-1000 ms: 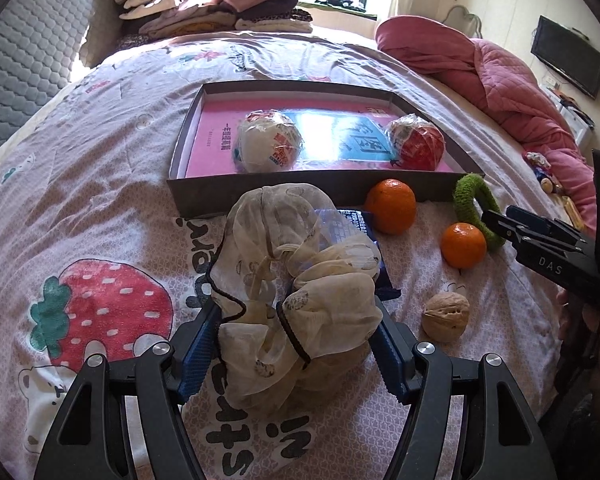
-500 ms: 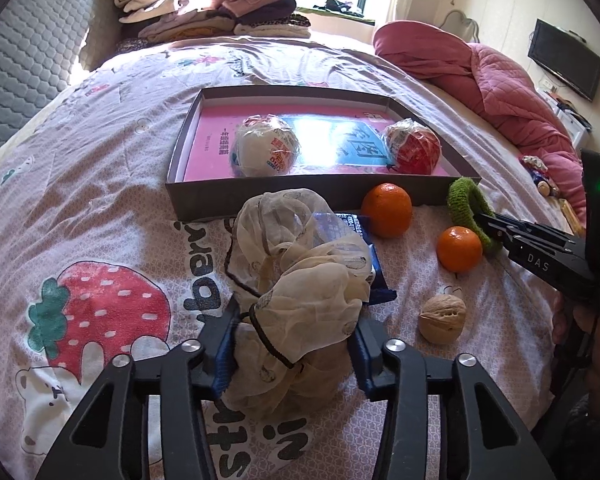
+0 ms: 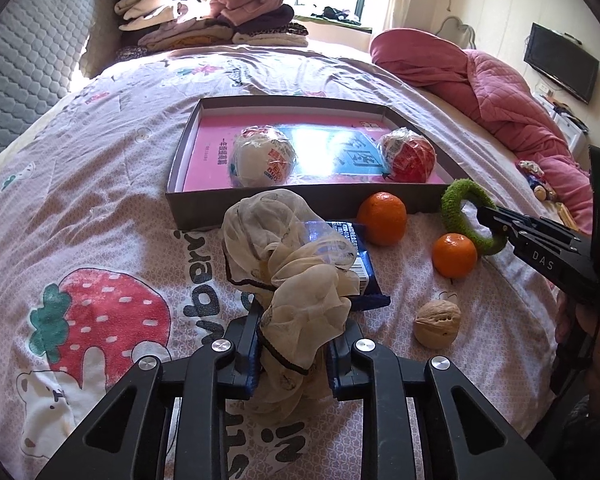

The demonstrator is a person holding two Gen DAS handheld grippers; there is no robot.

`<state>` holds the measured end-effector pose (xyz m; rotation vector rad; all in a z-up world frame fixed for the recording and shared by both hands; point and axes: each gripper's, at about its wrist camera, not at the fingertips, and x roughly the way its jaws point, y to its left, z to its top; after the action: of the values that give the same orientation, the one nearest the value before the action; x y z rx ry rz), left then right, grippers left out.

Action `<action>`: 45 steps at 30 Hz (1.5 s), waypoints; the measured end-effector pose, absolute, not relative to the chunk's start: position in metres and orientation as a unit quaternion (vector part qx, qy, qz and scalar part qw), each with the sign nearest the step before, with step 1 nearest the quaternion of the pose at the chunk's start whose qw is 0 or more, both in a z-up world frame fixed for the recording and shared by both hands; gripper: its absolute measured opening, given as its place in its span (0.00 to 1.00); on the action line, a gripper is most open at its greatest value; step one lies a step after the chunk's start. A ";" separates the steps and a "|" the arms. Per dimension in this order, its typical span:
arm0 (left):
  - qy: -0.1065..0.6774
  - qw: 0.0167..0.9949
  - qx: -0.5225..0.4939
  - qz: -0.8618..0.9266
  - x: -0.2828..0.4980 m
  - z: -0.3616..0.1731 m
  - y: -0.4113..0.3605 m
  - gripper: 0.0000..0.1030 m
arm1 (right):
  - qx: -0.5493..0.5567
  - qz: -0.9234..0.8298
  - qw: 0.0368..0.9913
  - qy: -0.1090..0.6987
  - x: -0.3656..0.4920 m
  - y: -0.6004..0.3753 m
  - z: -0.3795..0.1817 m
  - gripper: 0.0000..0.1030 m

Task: Organize objects
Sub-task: 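Lift and carry mesh bag and green ring toward the pink tray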

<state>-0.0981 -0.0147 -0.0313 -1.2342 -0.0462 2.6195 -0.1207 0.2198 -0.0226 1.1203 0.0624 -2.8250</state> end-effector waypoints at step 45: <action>0.005 0.082 -0.353 0.932 -0.076 0.024 -0.011 0.21 | 0.280 -0.957 0.074 0.026 -0.085 0.203 0.036 0.14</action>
<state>-0.0761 -0.0108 0.0239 -1.0542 0.0138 2.7834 -0.0846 0.2029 0.0362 0.8417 0.0768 -2.8713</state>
